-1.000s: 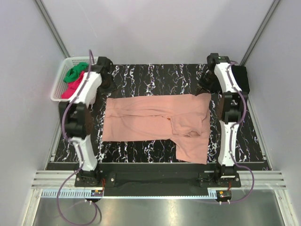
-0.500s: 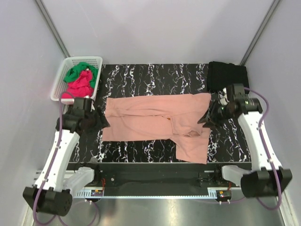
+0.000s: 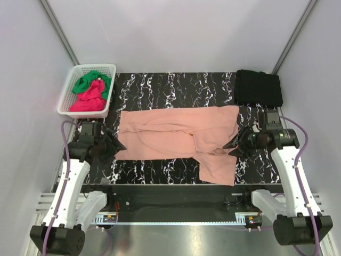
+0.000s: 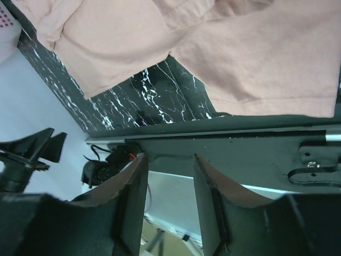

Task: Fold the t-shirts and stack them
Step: Fold the tshirt

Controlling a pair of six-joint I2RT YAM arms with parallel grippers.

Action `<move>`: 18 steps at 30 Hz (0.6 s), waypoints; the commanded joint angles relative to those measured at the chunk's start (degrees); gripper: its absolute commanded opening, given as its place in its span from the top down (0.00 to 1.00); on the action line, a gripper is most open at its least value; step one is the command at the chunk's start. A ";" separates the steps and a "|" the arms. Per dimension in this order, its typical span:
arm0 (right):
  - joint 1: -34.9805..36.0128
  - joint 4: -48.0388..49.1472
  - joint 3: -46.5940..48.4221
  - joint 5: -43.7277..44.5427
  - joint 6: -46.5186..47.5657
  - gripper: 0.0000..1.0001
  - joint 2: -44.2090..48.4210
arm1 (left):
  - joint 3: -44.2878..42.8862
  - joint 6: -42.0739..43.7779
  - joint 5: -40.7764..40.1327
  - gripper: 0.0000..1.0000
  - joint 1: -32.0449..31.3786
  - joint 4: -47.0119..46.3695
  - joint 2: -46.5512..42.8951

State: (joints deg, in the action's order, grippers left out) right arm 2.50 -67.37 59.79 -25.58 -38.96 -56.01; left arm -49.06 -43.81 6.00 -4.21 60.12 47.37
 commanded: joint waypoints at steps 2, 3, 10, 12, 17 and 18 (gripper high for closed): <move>0.13 2.51 -3.19 3.07 -10.86 0.53 7.03 | 3.09 -5.58 4.19 0.32 0.08 -1.14 -2.28; 0.13 1.90 -3.28 4.13 -12.35 0.54 8.10 | 3.18 -5.84 4.28 0.32 0.08 -1.06 -2.20; 0.13 -0.74 -1.35 4.48 -9.56 0.54 7.23 | 0.80 -10.92 6.30 0.29 3.05 0.79 -5.79; 0.13 -0.65 -0.12 5.45 -9.12 0.54 7.76 | 2.20 -13.22 7.01 0.28 3.50 -0.26 -8.69; -0.04 0.57 -1.77 2.66 -10.43 0.49 6.18 | 5.02 -17.44 6.66 0.28 3.68 0.96 -14.50; -0.04 1.36 -3.52 2.12 -12.35 0.49 6.00 | 5.37 -18.06 6.22 0.28 3.68 2.01 -15.29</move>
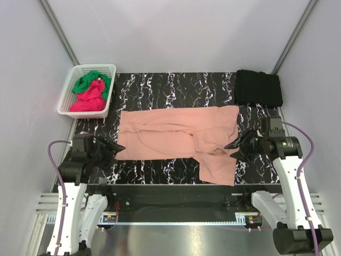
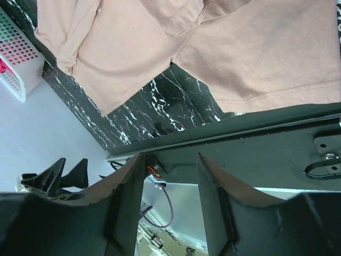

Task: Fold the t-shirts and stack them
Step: Fold the tshirt

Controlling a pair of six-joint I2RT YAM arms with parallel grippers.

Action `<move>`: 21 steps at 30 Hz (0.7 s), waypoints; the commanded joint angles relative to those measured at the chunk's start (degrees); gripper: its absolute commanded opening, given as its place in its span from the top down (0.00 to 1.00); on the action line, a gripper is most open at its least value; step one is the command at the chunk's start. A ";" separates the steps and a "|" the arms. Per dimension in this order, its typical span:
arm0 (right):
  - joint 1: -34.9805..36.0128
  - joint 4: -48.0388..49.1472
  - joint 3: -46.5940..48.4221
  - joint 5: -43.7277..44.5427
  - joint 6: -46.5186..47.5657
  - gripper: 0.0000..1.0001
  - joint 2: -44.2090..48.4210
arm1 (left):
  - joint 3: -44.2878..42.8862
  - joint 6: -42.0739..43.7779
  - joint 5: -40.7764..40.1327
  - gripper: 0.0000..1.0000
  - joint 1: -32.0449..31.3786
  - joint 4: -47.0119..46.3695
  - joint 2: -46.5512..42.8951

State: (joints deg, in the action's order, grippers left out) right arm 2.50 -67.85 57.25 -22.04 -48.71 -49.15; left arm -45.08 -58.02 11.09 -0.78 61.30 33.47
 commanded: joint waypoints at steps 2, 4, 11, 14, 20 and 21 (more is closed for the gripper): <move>-0.39 2.90 -3.02 -0.46 -4.54 0.49 0.36 | 1.92 -6.13 0.86 0.28 0.34 1.11 -4.36; -0.66 3.52 -5.04 3.21 -7.97 0.49 1.68 | 2.98 -7.46 -0.01 0.28 0.34 1.02 -5.87; -1.01 4.57 -9.79 7.97 -19.58 0.50 9.40 | 4.65 -10.44 -4.23 0.28 0.25 -0.21 -1.23; -1.10 5.10 -10.32 11.58 -19.58 0.50 10.21 | 3.69 -11.32 -6.08 0.28 0.34 -3.72 3.34; -1.36 7.29 -12.33 13.34 -24.30 0.48 5.90 | 4.20 -14.04 -3.37 0.28 0.69 -8.29 12.31; -1.53 8.17 -13.39 12.91 -26.42 0.46 6.08 | 5.78 -14.92 -2.31 0.28 1.99 -10.21 12.49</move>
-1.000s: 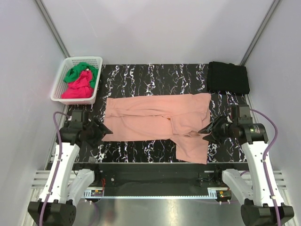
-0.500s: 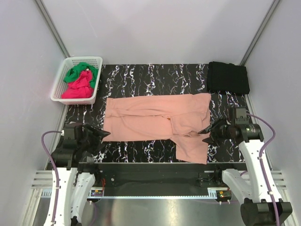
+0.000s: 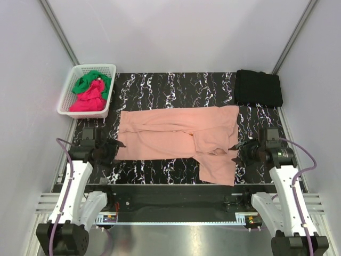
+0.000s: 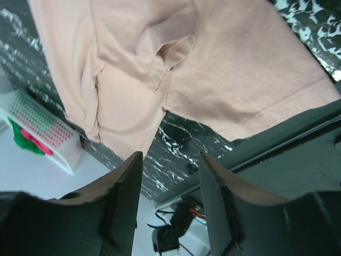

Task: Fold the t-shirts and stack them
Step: Fold the tshirt

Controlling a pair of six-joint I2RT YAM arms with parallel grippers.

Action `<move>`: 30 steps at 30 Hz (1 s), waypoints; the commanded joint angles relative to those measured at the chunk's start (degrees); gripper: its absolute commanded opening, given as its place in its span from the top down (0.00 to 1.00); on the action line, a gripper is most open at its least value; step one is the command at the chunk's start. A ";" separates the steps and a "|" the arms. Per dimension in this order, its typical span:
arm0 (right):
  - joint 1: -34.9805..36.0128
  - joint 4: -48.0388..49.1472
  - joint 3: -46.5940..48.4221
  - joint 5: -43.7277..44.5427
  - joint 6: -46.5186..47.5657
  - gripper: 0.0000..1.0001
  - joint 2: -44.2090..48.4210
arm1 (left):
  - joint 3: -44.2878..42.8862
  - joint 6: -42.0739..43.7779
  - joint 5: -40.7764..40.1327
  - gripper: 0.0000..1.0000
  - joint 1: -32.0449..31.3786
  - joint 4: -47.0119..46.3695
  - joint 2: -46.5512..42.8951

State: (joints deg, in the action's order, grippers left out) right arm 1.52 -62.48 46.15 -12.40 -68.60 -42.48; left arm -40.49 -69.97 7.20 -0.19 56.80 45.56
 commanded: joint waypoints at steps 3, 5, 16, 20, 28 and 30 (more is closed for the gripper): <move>-1.17 5.60 -5.45 -0.60 -14.78 0.44 0.03 | 1.03 -5.17 2.82 0.28 2.29 -7.13 0.93; -1.17 6.23 -5.02 1.67 -14.81 0.45 0.73 | -0.11 -3.95 2.03 0.28 3.08 -6.96 1.98; -1.17 -3.78 2.10 11.60 -13.75 0.41 5.38 | 6.91 -7.37 5.63 0.28 6.33 -6.61 2.60; -1.17 -4.42 0.10 12.50 -15.68 0.33 6.97 | 4.30 -6.41 6.25 0.28 6.86 -6.08 3.66; -1.17 -4.67 -1.77 5.90 -8.94 0.39 5.48 | -4.51 1.59 4.05 0.28 6.87 -2.30 4.27; -1.17 -3.54 0.51 4.85 -1.57 0.40 2.94 | -6.00 6.22 4.22 0.30 6.78 -2.13 5.41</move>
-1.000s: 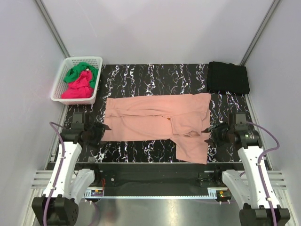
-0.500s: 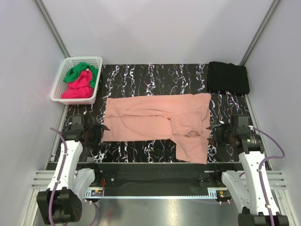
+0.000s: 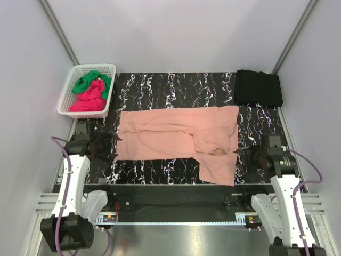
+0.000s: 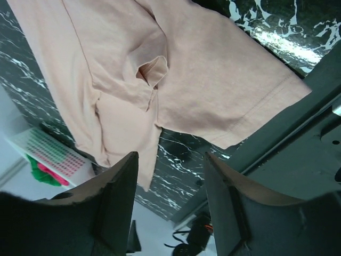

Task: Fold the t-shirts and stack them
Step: Fold the tshirt

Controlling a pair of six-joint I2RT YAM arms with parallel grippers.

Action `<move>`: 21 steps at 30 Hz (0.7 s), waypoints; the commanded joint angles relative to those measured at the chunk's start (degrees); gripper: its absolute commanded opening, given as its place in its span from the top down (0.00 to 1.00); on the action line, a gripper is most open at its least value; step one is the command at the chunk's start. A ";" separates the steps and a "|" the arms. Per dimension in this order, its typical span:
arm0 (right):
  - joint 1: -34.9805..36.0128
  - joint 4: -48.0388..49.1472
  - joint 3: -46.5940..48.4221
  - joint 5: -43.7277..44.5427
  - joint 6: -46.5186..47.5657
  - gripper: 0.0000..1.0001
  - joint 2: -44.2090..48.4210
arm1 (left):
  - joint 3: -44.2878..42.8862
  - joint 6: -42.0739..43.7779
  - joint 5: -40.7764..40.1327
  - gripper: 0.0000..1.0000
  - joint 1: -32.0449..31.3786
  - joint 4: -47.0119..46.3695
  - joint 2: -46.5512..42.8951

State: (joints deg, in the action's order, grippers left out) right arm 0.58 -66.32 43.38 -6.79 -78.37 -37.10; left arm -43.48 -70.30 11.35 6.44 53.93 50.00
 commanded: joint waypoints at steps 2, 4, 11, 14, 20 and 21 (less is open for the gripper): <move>-0.23 2.25 6.61 -1.74 17.40 0.43 -10.24 | -4.50 10.08 0.51 0.31 -0.11 0.47 3.33; -0.23 3.65 9.52 -2.26 23.06 0.45 -20.17 | -6.17 15.88 -1.50 0.32 -1.69 0.65 5.98; -0.31 9.63 26.74 -5.95 42.58 0.57 -46.54 | -21.34 32.58 -8.71 0.38 -3.79 0.47 26.97; -0.23 9.46 33.60 -5.87 47.77 1.00 -54.02 | -28.90 39.09 -11.26 0.44 -6.17 0.47 36.03; -0.23 7.00 46.42 -8.15 55.95 1.00 -67.56 | -40.34 45.08 -14.87 1.00 -12.67 0.39 50.52; -0.23 6.65 47.84 -8.94 55.96 1.00 -69.05 | -41.41 44.73 -14.44 1.00 -13.03 0.47 51.85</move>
State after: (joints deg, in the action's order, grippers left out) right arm 0.58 -58.19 85.82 -13.19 -28.58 -103.00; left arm -80.05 -30.24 -0.54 -5.23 54.72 98.96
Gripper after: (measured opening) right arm 0.010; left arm 0.028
